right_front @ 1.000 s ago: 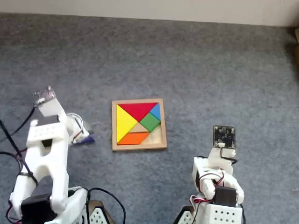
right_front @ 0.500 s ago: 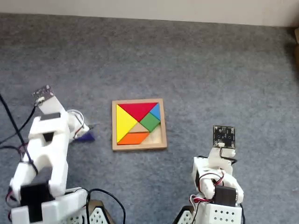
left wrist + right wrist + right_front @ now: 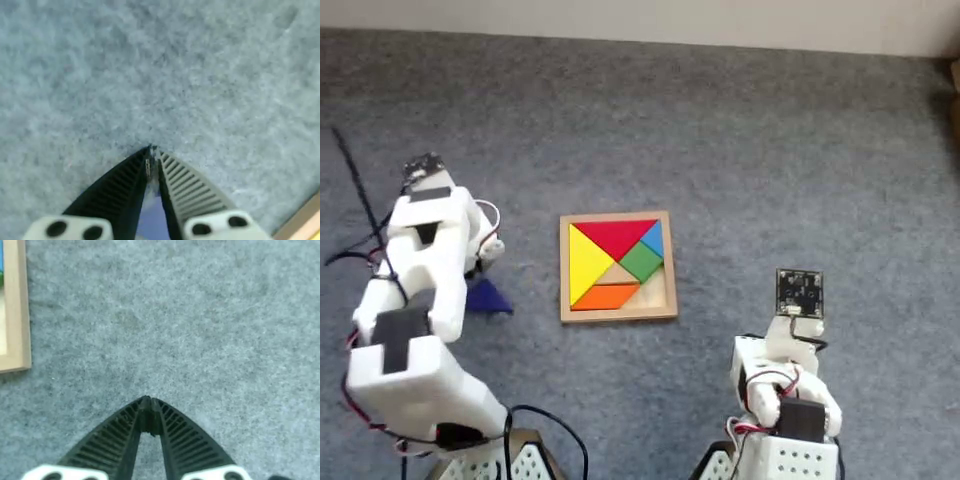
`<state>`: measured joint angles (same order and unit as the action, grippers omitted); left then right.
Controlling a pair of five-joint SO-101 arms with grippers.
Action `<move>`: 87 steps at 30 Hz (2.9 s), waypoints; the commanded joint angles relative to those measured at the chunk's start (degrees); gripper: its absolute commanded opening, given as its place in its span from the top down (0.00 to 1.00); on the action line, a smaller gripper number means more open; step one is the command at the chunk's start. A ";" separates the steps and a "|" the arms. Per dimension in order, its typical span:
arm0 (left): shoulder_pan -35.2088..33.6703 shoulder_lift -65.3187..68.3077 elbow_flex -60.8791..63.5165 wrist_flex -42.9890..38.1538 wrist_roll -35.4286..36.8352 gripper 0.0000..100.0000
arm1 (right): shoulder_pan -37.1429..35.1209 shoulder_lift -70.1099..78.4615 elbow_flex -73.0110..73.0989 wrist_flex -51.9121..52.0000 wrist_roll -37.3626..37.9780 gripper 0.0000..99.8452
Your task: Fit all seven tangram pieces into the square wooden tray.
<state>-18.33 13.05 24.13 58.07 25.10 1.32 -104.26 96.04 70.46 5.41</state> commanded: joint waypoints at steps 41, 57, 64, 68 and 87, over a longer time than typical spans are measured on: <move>0.22 -13.41 10.95 8.18 22.95 0.66 | 2.33 -0.66 3.91 -1.01 0.53 0.99; -4.26 -13.41 14.11 -2.11 23.21 0.92 | 2.51 -0.66 3.91 -1.19 0.62 0.99; -4.09 -14.02 13.93 -2.11 21.63 0.92 | 2.59 -0.66 3.91 -1.19 0.62 0.99; -3.74 -14.02 11.38 -1.76 15.74 0.92 | 2.59 -0.66 3.91 -1.19 0.62 0.99; -2.95 -13.49 -14.02 24.62 10.64 0.88 | 2.59 -0.66 3.91 -1.19 0.62 0.99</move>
<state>-21.23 1.10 14.02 81.36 36.18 2.99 -104.26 96.04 70.46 5.41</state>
